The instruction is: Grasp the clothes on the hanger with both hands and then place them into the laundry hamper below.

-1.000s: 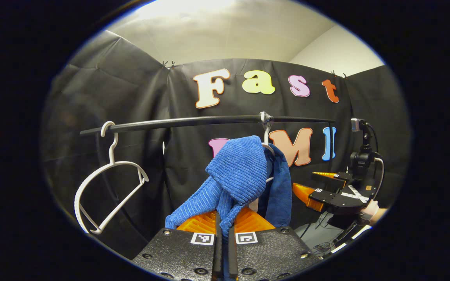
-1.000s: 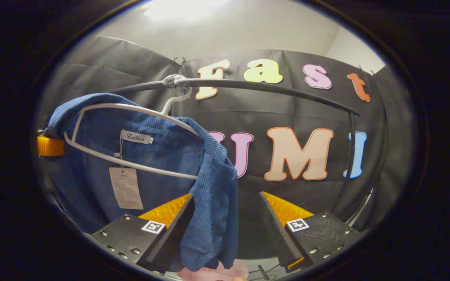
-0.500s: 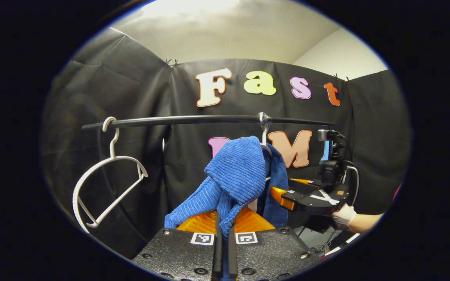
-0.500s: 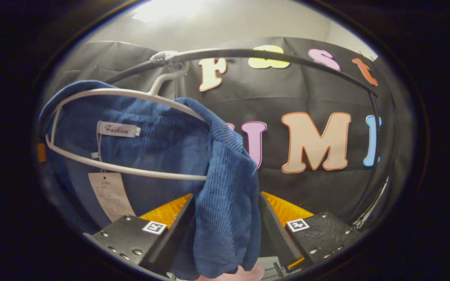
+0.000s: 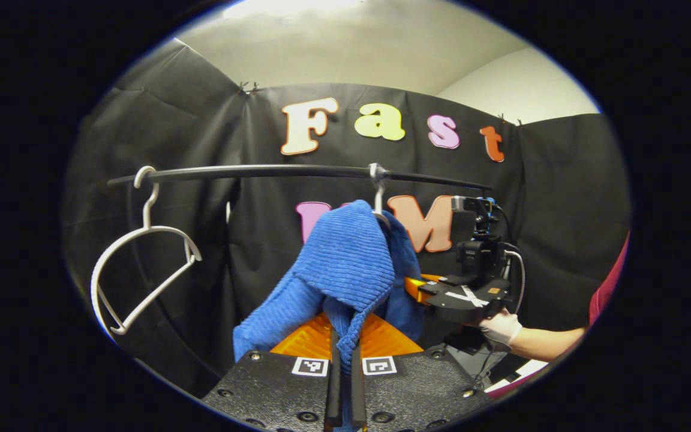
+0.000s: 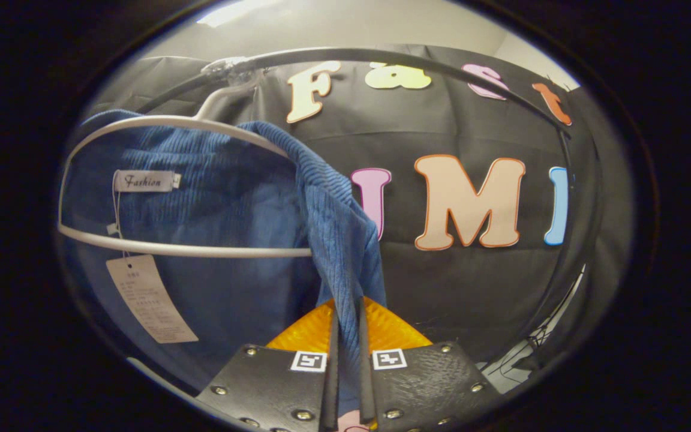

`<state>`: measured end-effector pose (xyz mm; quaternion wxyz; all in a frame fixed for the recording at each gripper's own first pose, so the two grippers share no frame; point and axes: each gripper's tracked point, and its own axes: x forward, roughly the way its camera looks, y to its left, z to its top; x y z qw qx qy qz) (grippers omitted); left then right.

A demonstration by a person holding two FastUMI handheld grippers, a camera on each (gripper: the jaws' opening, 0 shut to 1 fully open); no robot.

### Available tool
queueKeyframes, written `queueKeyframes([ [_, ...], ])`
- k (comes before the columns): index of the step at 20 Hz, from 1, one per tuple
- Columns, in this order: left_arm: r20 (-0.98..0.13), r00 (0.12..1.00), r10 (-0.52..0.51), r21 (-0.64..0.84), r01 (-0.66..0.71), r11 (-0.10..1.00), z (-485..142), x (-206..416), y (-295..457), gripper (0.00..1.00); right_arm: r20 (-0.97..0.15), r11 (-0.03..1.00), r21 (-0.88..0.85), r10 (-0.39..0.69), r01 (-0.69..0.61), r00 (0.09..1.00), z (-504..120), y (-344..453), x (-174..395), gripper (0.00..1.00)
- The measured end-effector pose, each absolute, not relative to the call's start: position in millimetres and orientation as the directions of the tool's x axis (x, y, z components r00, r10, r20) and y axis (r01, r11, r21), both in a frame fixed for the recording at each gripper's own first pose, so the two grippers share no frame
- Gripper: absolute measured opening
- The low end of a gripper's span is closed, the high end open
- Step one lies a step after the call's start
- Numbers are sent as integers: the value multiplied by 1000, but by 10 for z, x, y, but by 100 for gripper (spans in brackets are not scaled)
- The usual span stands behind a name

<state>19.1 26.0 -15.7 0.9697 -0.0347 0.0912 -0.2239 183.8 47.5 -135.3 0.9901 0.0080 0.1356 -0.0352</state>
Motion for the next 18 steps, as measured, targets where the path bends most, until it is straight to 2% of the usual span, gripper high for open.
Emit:
queueKeyframes([
  [1, -160, 873, -460, -100, 449, 888, -136, 162, 191, 7, -249, 997, -2, -76, 78, 965, -1266, 427, 1848, 10],
  [2, -156, 869, -469, -87, 461, 883, -101, 148, 161, 5, -233, 996, -10, -88, 88, 968, -1195, 369, 1865, 10],
  [3, -149, 868, -475, -77, 468, 880, -54, 144, 137, 6, -225, 995, -15, -96, 96, 970, -1153, 315, 1880, 14],
  [6, -122, 873, -472, -71, 467, 882, 94, 154, 149, 5, -214, 992, -2, -125, 127, 969, -1091, 134, 1948, 10],
  [7, -111, 879, -464, -71, 459, 886, 157, 170, 189, 5, -208, 990, 1, -135, 138, 969, -1067, 80, 1962, 14],
  [12, -123, 919, -374, 21, 380, 925, 272, 230, 576, 7, -185, 987, -10, -159, 160, 970, -974, -43, 2078, 14],
  [15, -125, 925, -358, -99, 348, 932, 326, 241, 690, 6, -164, 985, -25, -175, 173, 971, -906, -77, 2167, 14],
  [16, -128, 929, -348, -151, 328, 932, 317, 257, 775, 6, -153, 984, -32, -177, 175, 972, -861, -85, 2200, 10],
  [18, -119, 936, -331, -241, 296, 924, 316, 314, 901, 6, -144, 985, -23, -175, 173, 974, -843, -69, 2255, 13],
])
